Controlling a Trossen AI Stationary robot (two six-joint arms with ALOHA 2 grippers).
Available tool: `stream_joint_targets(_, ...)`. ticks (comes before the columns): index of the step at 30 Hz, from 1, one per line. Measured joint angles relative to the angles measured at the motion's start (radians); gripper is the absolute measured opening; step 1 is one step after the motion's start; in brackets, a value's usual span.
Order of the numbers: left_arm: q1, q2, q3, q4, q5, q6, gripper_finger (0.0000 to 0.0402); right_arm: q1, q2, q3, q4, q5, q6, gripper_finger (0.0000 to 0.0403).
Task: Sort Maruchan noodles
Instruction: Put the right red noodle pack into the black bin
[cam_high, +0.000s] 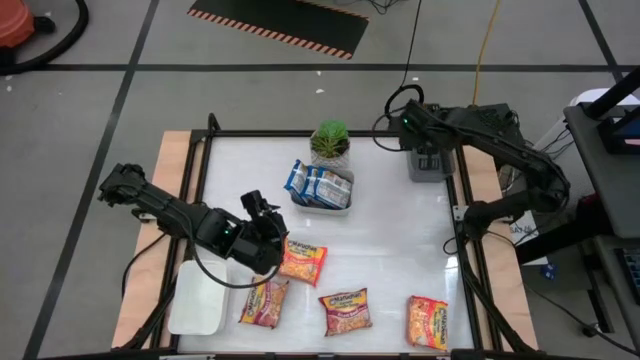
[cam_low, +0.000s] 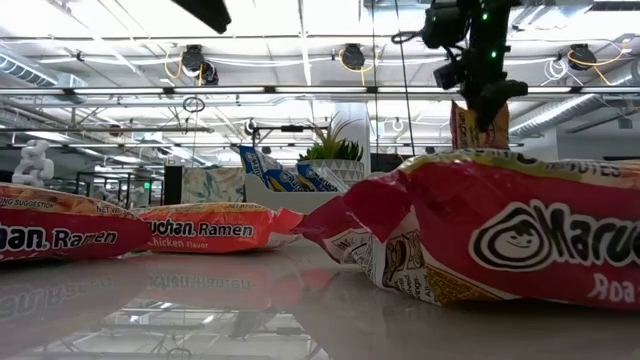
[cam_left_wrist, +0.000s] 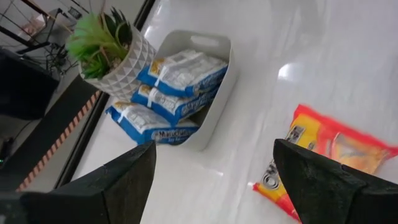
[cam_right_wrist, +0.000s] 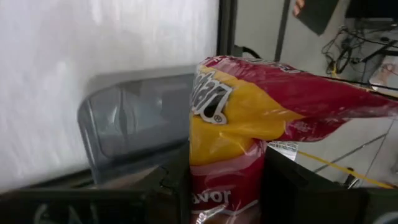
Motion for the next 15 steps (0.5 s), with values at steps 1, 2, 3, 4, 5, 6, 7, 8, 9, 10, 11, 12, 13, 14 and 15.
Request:
stream_joint_targets(1, 0.0, 0.0, -0.014, 0.0, 0.0, 0.0, 0.0328, -0.014, 0.009, 0.0, 0.0, -0.002, -0.019, 0.0118)
stream_joint_targets(2, 0.0, 0.0, -0.029, -0.002, 0.0, 0.0, 0.0328, -0.029, 0.017, 0.0, 0.0, -0.005, -0.034, 0.0118)
stream_joint_targets(3, 0.0, 0.0, -0.044, -0.003, 0.002, 0.0, 0.0328, -0.045, 0.025, 0.0, -0.001, -0.016, -0.05, 0.0118)
stream_joint_targets(4, 0.001, 0.0, -0.058, -0.003, 0.009, 0.0, 0.0328, -0.06, 0.032, -0.001, -0.001, -0.039, -0.066, 0.0118)
stream_joint_targets(5, 0.003, 0.0, -0.069, -0.005, 0.018, 0.0, 0.0328, -0.074, 0.039, -0.001, -0.003, -0.066, -0.085, 0.0118)
stream_joint_targets(6, 0.006, 0.0, -0.079, -0.006, 0.029, 0.0, 0.0328, -0.09, 0.046, -0.001, -0.008, -0.095, -0.103, 0.0118)
stream_joint_targets(7, 0.007, 0.0, -0.085, -0.006, 0.04, -0.001, 0.0328, -0.108, 0.052, -0.001, -0.013, -0.118, -0.121, 0.0118)
stream_joint_targets(8, 0.007, 0.0, -0.088, -0.005, 0.046, -0.002, 0.0328, -0.125, 0.056, -0.002, -0.014, -0.134, -0.137, 0.0118)
stream_joint_targets(9, 0.007, 0.0, -0.089, -0.006, 0.046, -0.004, 0.0328, -0.139, 0.063, -0.002, -0.012, -0.137, -0.152, 0.0118)
stream_joint_targets(10, 0.007, 0.0, -0.089, -0.005, 0.046, -0.004, 0.0328, -0.15, 0.068, -0.002, -0.01, -0.136, -0.163, 0.0118)
stream_joint_targets(11, 0.005, -0.001, -0.089, -0.003, 0.046, -0.004, 0.0328, -0.164, 0.076, -0.002, -0.008, -0.136, -0.175, 0.0118)
stream_joint_targets(12, 0.003, -0.004, -0.089, -0.004, 0.047, -0.005, 0.0328, -0.179, 0.083, -0.002, -0.009, -0.136, -0.178, 0.0118)
stream_joint_targets(13, 0.0, -0.006, -0.089, -0.003, 0.047, -0.005, 0.0328, -0.193, 0.09, -0.002, -0.013, -0.136, -0.178, 0.0118)
stream_joint_targets(14, -0.001, -0.008, -0.089, -0.002, 0.047, -0.005, 0.0328, -0.204, 0.097, -0.002, -0.017, -0.136, -0.175, 0.0118)
stream_joint_targets(15, -0.001, -0.008, -0.089, -0.002, 0.047, -0.004, 0.0328, -0.213, 0.105, -0.002, -0.022, -0.136, -0.159, 0.0118)
